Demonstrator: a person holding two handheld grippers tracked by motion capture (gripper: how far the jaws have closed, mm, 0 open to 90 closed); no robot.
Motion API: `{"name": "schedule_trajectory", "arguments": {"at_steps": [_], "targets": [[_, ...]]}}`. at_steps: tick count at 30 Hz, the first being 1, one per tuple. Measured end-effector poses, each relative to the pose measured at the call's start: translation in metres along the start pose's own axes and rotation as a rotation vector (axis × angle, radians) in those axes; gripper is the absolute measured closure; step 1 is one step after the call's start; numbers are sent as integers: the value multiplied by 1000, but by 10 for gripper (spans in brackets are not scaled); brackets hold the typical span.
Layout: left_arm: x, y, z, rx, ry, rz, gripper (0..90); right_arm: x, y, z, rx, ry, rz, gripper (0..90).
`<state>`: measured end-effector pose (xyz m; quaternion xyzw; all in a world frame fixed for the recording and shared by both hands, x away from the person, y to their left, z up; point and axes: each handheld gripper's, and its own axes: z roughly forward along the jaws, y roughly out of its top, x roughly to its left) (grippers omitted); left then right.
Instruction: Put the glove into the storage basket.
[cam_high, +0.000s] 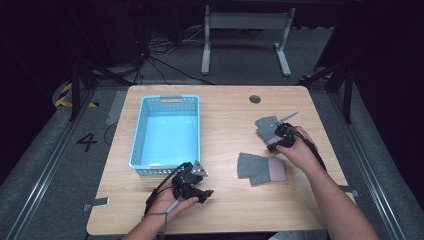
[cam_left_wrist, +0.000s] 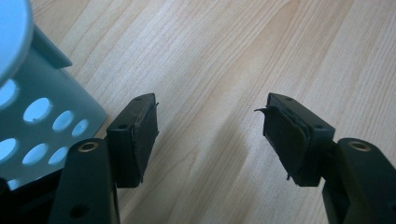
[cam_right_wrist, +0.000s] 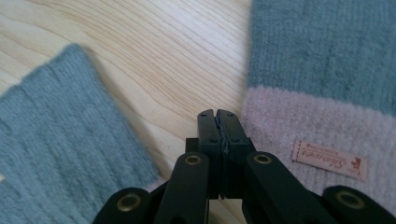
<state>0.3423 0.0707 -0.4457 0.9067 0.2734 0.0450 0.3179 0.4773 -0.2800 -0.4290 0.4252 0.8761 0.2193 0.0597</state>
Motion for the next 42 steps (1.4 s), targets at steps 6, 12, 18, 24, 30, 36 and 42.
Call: {"name": "schedule_trajectory", "arguments": {"at_steps": [6, 12, 18, 24, 30, 36, 42], "targets": [[0, 0, 1, 4, -2, 0, 360, -8, -7, -3, 7, -12, 20, 900], [0, 0, 1, -1, 0, -2, 360, -15, -12, -6, 8, -20, 38, 900], [0, 1, 0, 3, -4, 0, 359, -20, -17, -8, 12, -29, 51, 900], [-1, 1, 1, 0, -2, 3, 360, -24, -21, -11, 15, -42, 61, 900], [0, 2, 2, 5, -6, 4, 359, -27, -24, -14, 8, -44, 69, 900], [0, 2, 2, 4, -6, 3, 360, -23, -22, -19, -19, -17, 64, 874], [0, 2, 2, 3, -4, 4, 360, -23, -13, -29, -77, -8, 50, 793]]}}
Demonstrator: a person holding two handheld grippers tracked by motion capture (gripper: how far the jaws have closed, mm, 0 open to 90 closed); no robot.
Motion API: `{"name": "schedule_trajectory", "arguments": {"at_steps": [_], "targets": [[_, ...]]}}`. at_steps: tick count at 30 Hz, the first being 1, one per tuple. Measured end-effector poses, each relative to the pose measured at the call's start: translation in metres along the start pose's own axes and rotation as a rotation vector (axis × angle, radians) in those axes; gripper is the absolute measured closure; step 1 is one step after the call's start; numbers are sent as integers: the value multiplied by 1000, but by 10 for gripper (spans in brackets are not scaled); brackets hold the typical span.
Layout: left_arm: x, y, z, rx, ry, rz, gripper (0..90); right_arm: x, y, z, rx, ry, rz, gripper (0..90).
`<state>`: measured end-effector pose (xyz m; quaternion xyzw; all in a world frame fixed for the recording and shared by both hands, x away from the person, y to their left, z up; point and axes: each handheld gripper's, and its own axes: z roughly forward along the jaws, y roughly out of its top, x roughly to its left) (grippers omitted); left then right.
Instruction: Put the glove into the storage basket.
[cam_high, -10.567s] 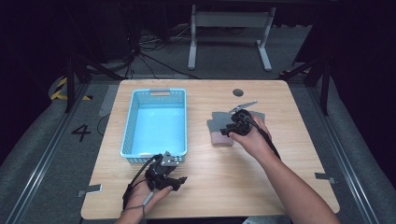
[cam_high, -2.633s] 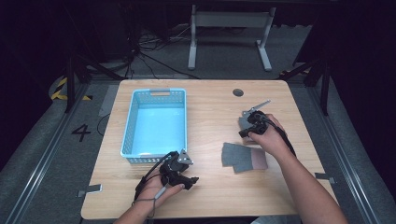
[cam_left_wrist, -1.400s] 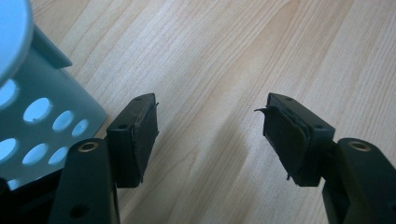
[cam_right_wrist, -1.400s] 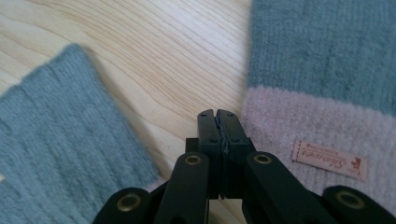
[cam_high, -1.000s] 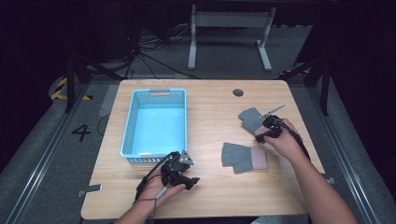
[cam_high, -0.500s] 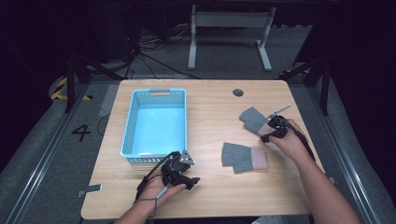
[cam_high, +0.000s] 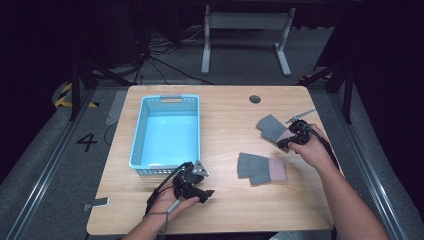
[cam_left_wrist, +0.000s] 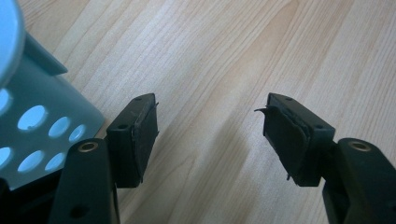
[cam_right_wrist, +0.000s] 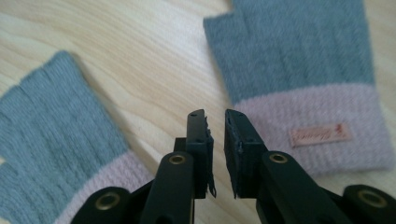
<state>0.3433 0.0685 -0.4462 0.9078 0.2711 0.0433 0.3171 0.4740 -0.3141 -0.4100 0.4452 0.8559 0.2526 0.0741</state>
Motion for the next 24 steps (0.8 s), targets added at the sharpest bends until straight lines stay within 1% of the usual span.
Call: {"name": "schedule_trajectory", "arguments": {"at_steps": [2, 4, 6, 7, 10, 12, 15, 21, 24], "targets": [[-1, -1, 0, 0, 1, -2, 359, -1, 5, -2, -20, -5, -11, 752], [-1, -1, -1, -5, 2, -5, 359, -2, 10, -2, -27, -15, -21, 716], [0, -1, -2, -1, 3, -4, 359, -4, 15, -1, -38, -33, -38, 660], [0, -2, -1, -5, 9, -6, 360, -5, 18, 0, -41, -43, -45, 647], [0, -3, -3, 4, 3, -10, 360, -9, 27, 3, -35, -52, -58, 591], [0, -4, -3, -1, 9, -14, 359, -11, 32, 6, -23, -63, -74, 571], [1, -6, -4, -3, 14, -19, 360, -17, 39, 12, -20, -73, -80, 527], [1, -9, -6, -3, 15, -25, 359, -29, 49, 24, -4, -102, -85, 479], [2, -10, -7, 1, 17, -32, 359, -34, 51, 31, 6, -108, -75, 459]]}}
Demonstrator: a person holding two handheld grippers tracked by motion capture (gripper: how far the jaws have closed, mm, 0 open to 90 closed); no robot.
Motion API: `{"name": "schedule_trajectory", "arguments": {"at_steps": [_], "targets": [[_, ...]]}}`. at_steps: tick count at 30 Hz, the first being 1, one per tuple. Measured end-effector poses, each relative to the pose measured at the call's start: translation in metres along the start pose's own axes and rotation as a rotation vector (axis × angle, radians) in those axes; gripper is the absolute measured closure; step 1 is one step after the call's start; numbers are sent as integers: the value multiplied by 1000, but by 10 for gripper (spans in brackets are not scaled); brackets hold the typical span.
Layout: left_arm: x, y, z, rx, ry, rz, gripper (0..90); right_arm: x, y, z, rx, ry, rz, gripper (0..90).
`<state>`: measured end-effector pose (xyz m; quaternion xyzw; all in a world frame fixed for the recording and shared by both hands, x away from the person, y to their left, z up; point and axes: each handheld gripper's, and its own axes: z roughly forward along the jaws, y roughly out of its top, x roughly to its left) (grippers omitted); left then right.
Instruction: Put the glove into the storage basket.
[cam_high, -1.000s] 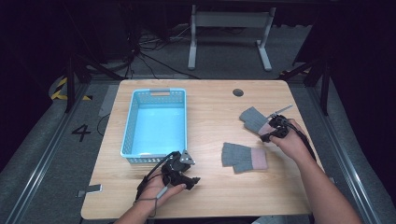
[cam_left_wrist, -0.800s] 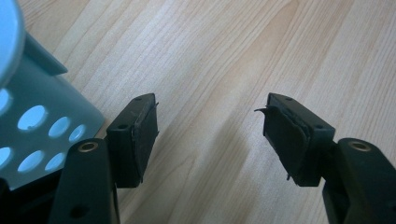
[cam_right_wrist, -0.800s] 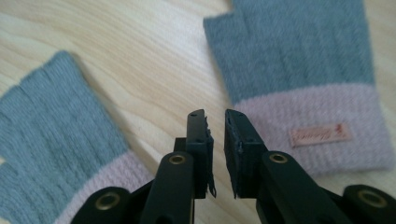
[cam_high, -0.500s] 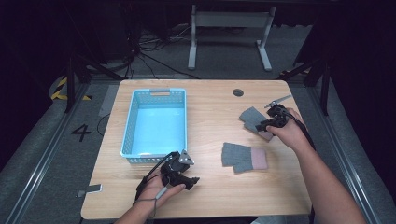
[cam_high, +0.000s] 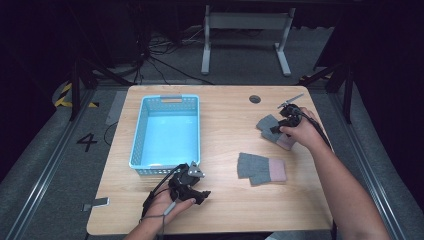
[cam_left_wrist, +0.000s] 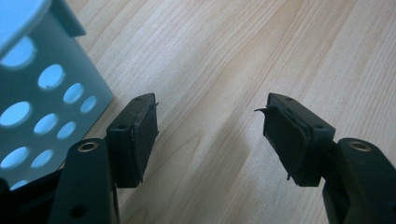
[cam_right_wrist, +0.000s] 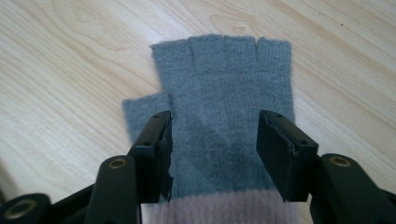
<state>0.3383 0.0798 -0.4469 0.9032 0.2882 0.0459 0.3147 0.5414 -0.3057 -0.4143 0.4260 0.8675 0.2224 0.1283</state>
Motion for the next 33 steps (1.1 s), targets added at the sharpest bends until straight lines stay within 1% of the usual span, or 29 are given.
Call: {"name": "schedule_trajectory", "arguments": {"at_steps": [7, 10, 11, 15, 16, 19, 22, 28, 31, 32, 33], "targets": [[0, -2, -1, -1, 3, -10, 357, -3, -1, 13, 30, -9, -2, 433], [0, -2, -1, 2, -3, -8, 357, -4, -2, 15, 39, -3, -3, 447], [0, -2, -1, 0, 0, -8, 357, -4, -2, 15, 41, -2, -6, 460], [-1, -2, -1, 1, 0, -4, 357, -3, -2, 15, 51, 14, 14, 562], [0, -2, -1, 1, 0, -4, 357, -3, -2, 15, 51, 15, 11, 589], [-1, -1, -1, 0, 2, -1, 357, -2, -1, 14, 63, 15, 15, 705], [-1, -1, -1, -1, 1, 1, 357, -1, -1, 13, 73, 17, 23, 782], [0, -1, -1, -5, 1, -1, 357, 0, 0, 8, 60, 8, 35, 819], [0, -1, -1, -4, 1, -3, 358, 0, 1, 0, 38, 23, 31, 819], [0, -1, 0, -5, 1, -3, 357, 1, 1, -4, 33, 30, 39, 819], [0, -1, 0, -4, 1, -2, 357, 1, 2, -8, 30, 39, 37, 818]]}}
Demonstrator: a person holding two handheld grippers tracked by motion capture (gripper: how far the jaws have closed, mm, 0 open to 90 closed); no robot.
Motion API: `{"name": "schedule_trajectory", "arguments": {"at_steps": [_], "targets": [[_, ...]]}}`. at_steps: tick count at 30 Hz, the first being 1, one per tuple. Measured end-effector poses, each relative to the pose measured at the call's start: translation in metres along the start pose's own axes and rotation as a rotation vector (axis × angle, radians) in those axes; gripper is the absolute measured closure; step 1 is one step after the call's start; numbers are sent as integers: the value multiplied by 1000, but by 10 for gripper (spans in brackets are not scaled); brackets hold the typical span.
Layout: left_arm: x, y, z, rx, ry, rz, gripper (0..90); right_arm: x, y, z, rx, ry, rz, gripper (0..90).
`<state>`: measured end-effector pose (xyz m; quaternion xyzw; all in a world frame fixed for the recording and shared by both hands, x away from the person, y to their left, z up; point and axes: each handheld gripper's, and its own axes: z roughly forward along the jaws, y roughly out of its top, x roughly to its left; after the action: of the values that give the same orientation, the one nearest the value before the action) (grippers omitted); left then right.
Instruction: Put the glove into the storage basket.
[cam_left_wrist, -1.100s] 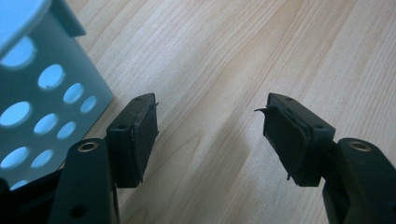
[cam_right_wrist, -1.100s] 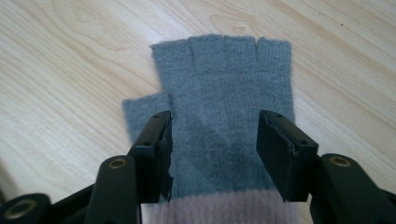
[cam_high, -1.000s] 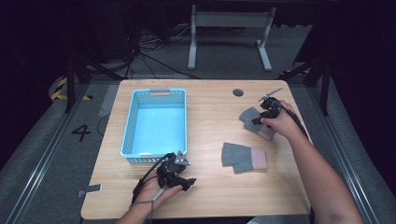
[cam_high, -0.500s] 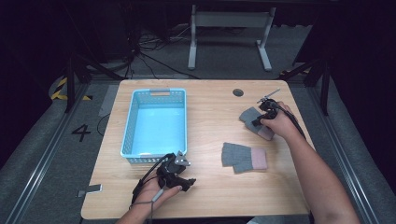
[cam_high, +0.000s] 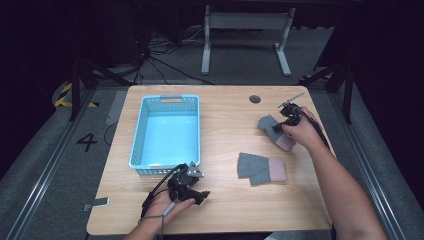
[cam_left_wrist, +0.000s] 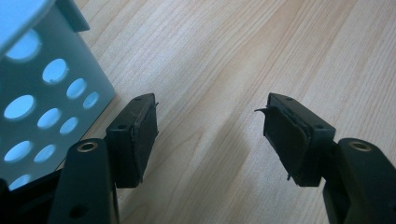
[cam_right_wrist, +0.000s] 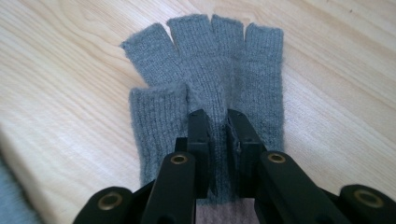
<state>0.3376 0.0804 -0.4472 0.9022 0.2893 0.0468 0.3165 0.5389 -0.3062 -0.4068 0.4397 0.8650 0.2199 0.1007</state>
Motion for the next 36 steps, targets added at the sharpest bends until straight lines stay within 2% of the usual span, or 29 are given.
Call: {"name": "schedule_trajectory", "arguments": {"at_steps": [7, 15, 28, 34, 36], "targets": [[-1, 1, 0, 8, -1, 2, 357, 7, 1, -25, -26, 5, -35, 814], [-1, 1, 1, 5, -1, 4, 356, 22, 1, -50, -64, 23, -82, 810], [-2, 1, 1, 4, 0, 4, 356, 39, -3, -76, -90, 67, -136, 806], [-2, 1, 1, 7, -4, 3, 356, 57, -7, -80, -87, 113, -220, 805], [-2, 1, 1, 8, -3, 2, 357, 64, -8, -80, -73, 114, -245, 804]]}}
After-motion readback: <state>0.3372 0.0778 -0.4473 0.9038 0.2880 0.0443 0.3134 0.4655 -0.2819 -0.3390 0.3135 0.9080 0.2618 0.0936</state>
